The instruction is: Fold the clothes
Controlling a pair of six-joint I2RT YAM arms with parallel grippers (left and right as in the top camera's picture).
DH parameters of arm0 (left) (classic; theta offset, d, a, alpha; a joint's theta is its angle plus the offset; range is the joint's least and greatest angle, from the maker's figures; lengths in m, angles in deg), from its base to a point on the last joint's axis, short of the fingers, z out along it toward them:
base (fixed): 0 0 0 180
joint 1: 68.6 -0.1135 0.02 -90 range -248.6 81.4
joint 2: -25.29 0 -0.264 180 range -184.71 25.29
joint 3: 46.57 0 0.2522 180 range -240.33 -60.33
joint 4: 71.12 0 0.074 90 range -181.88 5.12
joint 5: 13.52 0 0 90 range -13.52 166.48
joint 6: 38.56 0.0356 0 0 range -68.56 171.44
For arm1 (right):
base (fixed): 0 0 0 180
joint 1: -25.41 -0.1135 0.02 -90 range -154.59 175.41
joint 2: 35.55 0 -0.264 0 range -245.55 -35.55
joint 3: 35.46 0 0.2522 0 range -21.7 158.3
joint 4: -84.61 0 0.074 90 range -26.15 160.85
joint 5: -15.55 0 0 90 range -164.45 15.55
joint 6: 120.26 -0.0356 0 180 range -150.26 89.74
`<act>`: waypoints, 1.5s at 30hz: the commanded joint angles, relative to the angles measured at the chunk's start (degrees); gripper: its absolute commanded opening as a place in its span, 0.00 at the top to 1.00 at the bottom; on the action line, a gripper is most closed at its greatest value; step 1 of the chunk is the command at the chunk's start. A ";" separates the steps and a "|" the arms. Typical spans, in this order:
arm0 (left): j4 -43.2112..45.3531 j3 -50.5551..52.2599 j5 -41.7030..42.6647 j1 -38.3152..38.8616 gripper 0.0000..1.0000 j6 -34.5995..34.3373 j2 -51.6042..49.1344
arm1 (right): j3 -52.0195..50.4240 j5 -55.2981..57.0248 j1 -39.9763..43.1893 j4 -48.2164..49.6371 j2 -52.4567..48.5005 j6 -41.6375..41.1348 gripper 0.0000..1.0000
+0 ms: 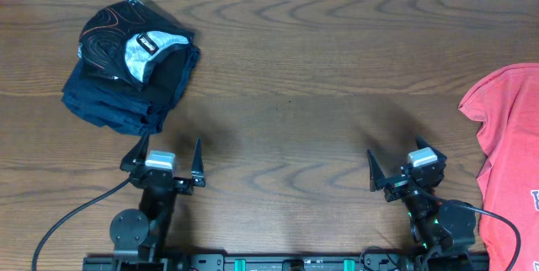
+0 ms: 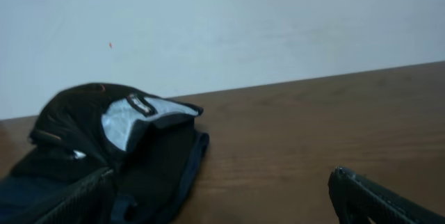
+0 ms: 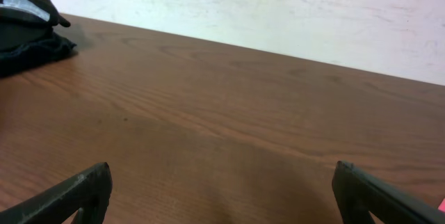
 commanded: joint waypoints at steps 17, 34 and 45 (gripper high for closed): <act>4.22 8.68 1.22 0.09 0.02 0.35 0.63 | -0.17 -0.48 0.70 -0.04 0.37 -0.70 0.01; 4.22 8.66 1.22 0.09 0.02 0.35 0.50 | -0.17 -0.46 0.70 -0.04 0.37 -0.70 0.01; 4.22 8.66 1.22 0.09 0.02 0.35 0.50 | -0.17 -0.46 0.70 -0.04 0.37 -0.70 0.01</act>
